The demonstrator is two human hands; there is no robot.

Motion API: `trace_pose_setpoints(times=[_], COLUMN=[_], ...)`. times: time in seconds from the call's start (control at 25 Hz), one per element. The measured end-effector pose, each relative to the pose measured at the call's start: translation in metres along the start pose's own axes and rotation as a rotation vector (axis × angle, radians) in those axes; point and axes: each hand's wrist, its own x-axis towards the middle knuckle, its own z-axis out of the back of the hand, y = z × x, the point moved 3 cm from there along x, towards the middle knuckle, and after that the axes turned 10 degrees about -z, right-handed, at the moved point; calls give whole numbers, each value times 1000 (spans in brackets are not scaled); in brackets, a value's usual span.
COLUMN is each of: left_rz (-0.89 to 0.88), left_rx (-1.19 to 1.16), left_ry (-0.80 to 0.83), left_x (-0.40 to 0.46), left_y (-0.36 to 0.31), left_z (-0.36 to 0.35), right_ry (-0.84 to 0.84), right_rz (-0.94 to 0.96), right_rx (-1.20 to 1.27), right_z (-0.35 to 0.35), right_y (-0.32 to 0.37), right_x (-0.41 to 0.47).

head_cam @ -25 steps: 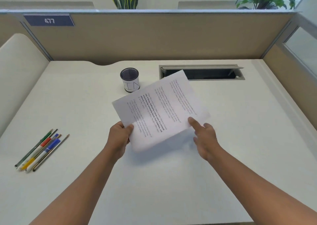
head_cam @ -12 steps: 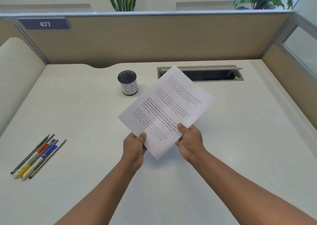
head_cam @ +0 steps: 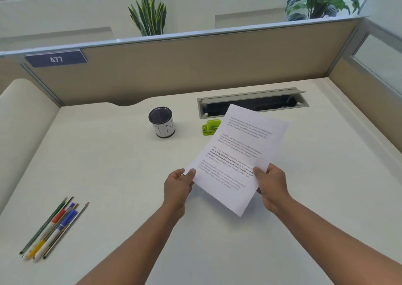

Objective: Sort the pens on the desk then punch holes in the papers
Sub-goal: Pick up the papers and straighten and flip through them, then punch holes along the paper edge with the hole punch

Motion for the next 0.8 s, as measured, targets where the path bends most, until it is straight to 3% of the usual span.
trace_pose_setpoints(times=[0.16, 0.4, 0.64, 0.8], left_rz=[-204, -542, -698, -612], left_rx=[427, 962, 1315, 1421], left_ry=[31, 347, 560, 592], left_x=[35, 91, 154, 194], left_y=[-32, -70, -95, -105], left_z=[-22, -90, -153, -175], right_ry=[-25, -31, -41, -88], right_rz=[-59, -160, -195, -173], right_rx=[77, 240, 243, 202], right_z=[21, 29, 29, 28], right_y=[4, -3, -12, -13], right_x=[16, 35, 57, 70])
